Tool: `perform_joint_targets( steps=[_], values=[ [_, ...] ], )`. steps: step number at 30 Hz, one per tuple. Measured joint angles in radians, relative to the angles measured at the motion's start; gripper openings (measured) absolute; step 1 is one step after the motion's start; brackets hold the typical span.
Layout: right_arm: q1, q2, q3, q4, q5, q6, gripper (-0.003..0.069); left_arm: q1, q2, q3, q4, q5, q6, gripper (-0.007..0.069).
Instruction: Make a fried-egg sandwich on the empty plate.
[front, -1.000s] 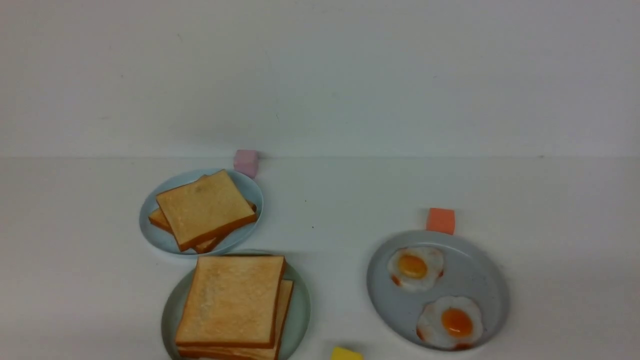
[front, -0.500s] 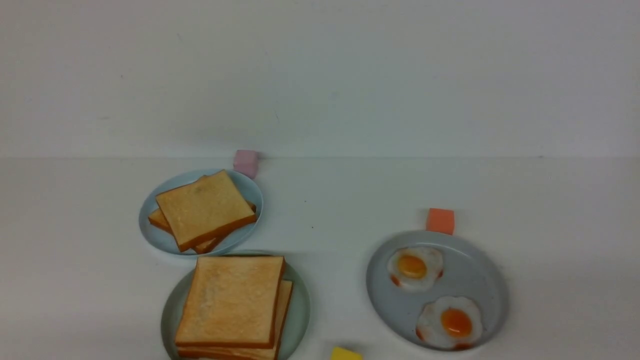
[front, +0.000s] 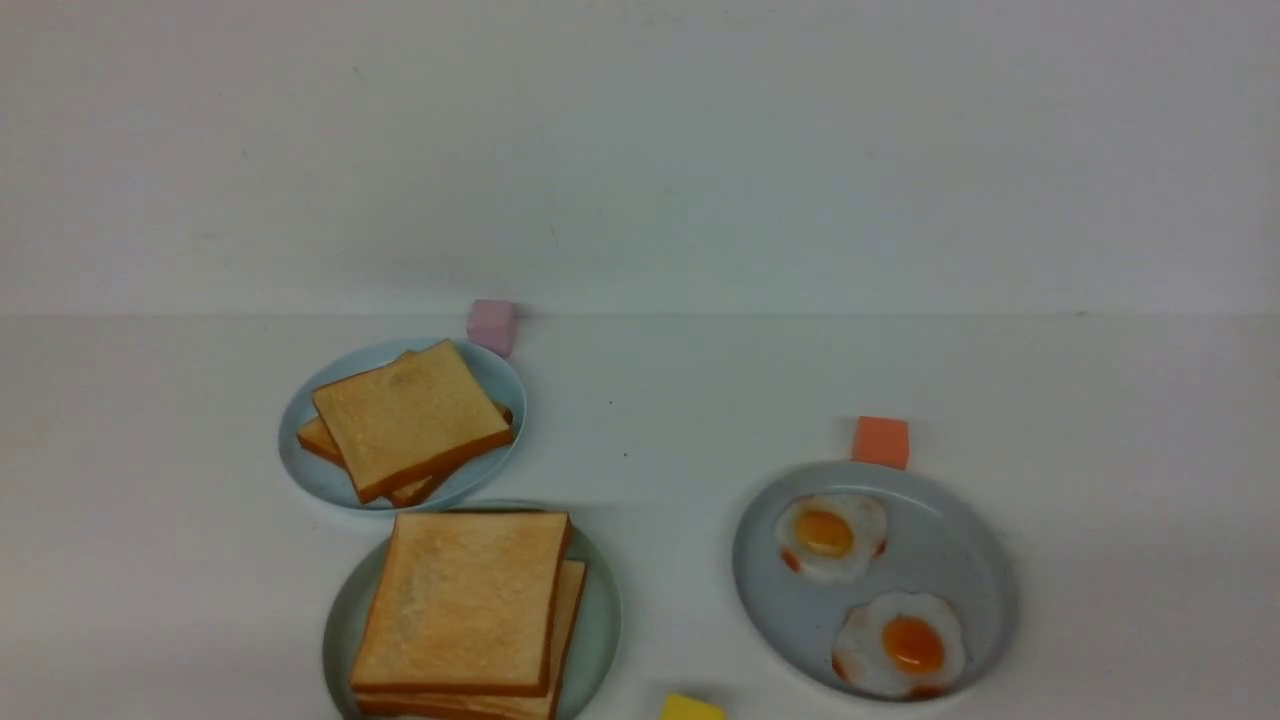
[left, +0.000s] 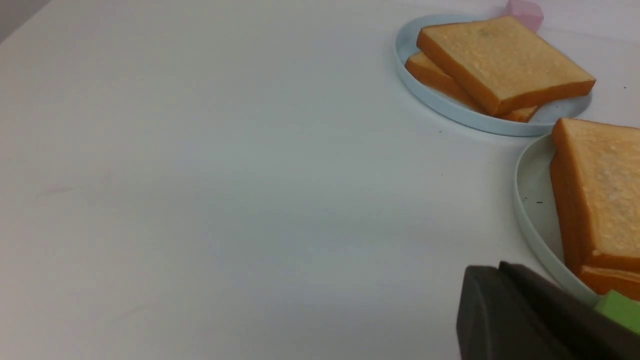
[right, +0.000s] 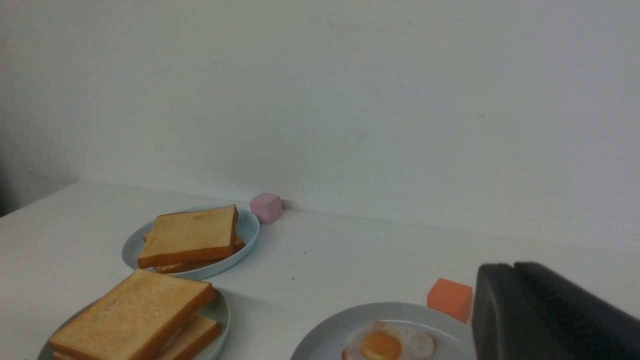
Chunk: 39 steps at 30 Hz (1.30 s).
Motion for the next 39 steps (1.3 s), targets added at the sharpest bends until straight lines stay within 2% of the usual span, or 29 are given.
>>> perform_joint_targets(
  steps=[8,13,18,21,25,29,39],
  values=[
    [-0.072,0.0,0.0,0.0,0.0,0.0,0.0063,0.0,0.0,0.0,0.0,-0.001,0.0,0.0037],
    [-0.08,-0.001,0.0,-0.004,0.0,0.0,0.0068,0.0,0.0,0.0,0.0,-0.001,0.0,0.0039],
    [-0.163,-0.068,0.033,-0.123,-0.004,0.006,0.0076,0.0,0.0,0.0,0.001,-0.002,0.001,0.0049],
    [-0.235,-0.107,0.056,-0.157,0.009,0.056,0.0081,0.0,0.0,0.0,0.001,-0.002,0.001,0.005],
    [-0.361,-0.17,0.127,-0.242,0.136,0.213,0.0083,0.0,0.0,0.0,0.001,-0.003,0.001,0.0057],
    [-0.381,-0.17,0.184,-0.302,0.292,0.299,0.0086,0.0,0.0,0.0,0.001,-0.003,0.001,0.0058],
    [-0.382,-0.171,0.182,-0.331,0.315,0.34,0.0101,0.0,0.0,0.0,0.001,-0.004,0.001,0.0071]
  ],
)
